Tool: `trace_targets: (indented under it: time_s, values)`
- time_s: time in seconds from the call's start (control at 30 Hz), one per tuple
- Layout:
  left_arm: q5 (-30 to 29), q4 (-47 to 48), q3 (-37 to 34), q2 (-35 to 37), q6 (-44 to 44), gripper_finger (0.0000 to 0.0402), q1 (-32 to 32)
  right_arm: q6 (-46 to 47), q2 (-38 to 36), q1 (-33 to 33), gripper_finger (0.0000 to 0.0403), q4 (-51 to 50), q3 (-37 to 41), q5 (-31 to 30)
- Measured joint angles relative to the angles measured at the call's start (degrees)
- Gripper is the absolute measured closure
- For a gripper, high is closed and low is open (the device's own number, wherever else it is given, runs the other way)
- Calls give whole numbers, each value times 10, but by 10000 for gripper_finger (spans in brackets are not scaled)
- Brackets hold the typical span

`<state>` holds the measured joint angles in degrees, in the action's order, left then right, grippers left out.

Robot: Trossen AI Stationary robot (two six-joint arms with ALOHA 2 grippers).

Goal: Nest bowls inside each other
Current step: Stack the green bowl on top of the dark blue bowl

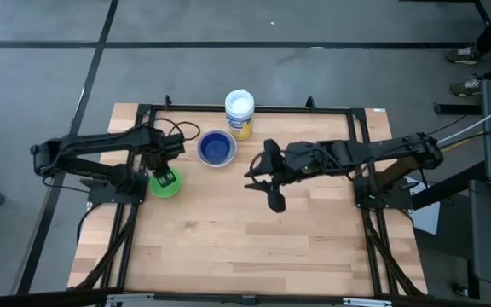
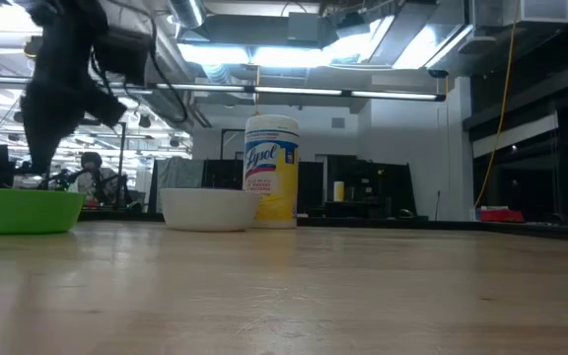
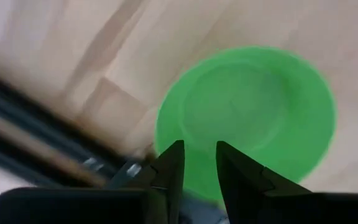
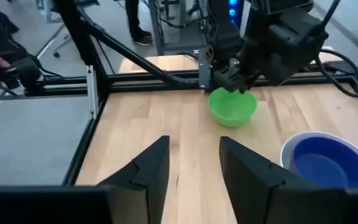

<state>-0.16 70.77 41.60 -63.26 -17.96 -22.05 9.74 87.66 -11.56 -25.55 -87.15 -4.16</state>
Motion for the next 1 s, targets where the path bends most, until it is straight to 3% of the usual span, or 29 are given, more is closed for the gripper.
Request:
trace_targets:
  time_s: [0.13, 0.27, 0.53, 0.73, 1.0]
  values:
    - [54, -67, -41, 11, -3, 319, -39, 13, -5, -25, 264, -27, 0, -36]
    - [53, -77, -42, 11, -3, 324, -59, 28, -10, -46, 261, -35, 0, -56]
    - [28, -46, -29, 4, 0, 325, -68, 35, -14, -58, 266, -34, 0, -74]
    - [-57, 74, 35, -73, 101, 319, -52, 31, -14, -58, 277, -28, 0, -69]
    - [-58, 57, 60, -146, 170, 315, -55, 31, -14, -58, 270, -28, 0, -70]
